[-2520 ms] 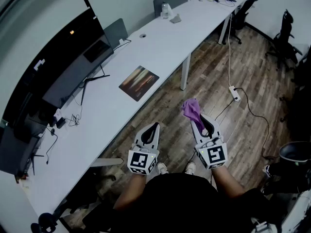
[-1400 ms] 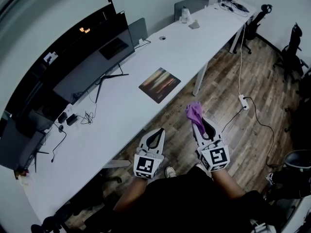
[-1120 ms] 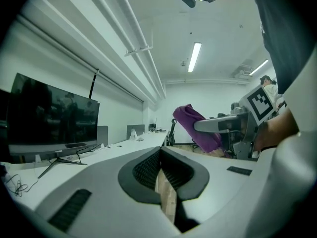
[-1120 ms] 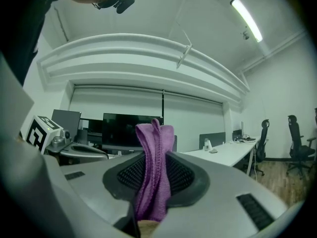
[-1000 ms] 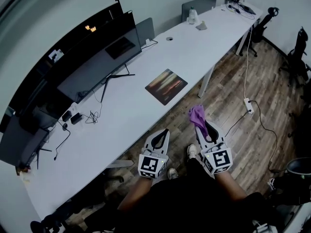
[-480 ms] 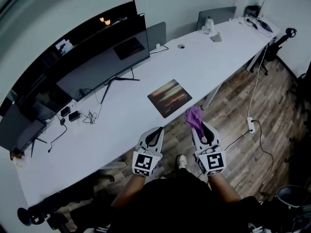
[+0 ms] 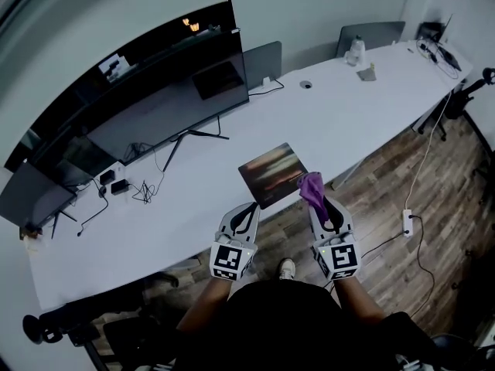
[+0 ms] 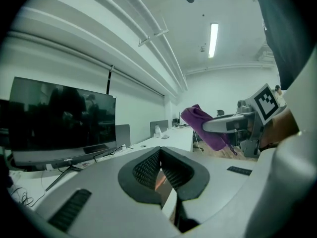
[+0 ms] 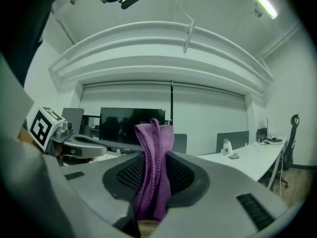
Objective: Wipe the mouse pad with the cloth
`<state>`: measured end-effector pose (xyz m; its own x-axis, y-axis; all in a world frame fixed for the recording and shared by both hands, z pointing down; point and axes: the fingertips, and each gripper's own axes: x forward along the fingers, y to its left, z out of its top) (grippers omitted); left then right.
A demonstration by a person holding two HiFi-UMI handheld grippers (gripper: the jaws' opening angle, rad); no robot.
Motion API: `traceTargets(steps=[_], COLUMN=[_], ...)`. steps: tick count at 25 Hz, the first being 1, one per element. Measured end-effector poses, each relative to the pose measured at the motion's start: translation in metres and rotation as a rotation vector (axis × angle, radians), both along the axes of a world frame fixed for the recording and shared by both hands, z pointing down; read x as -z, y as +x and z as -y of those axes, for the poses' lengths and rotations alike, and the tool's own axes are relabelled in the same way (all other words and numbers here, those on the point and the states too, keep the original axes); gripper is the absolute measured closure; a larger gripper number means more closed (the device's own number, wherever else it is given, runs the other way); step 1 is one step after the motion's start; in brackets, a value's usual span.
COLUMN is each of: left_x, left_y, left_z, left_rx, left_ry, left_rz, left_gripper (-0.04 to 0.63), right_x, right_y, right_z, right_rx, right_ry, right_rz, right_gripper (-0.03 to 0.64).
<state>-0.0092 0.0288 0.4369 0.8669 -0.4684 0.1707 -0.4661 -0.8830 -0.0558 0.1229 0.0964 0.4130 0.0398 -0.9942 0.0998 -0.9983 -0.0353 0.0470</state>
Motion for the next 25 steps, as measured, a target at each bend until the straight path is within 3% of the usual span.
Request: traceTargets(steps=[6, 10, 14, 25], left_x=[-0.003, -0.007, -0.011, -0.012], left_y=[0.020, 0.008, -0.002, -0.011], left_z=[0.018, 0.029, 0.047, 0.087], left_rx=[0.070, 0.162, 0.248, 0.284], left_ry=[-0.016, -0.111, -0.129, -0.121], left_rz=[0.016, -0.035, -0.040, -0.034], left_gripper=[0.577, 0.577, 0.577, 0.577], right_x=[-0.002, 0.001, -0.002, -0.009], right_y=[0.029, 0.037, 0.046, 0.023], right_z=[0.031, 0.045, 0.066, 0.121], right_rx=[0.072, 0.064, 0.080, 0.156], right_ry=[-0.002, 0.015, 0.005, -0.054], right_rz=[0.010, 0.022, 0.060, 0.109], right_gripper=[0.497, 0.497, 0.499, 0.502])
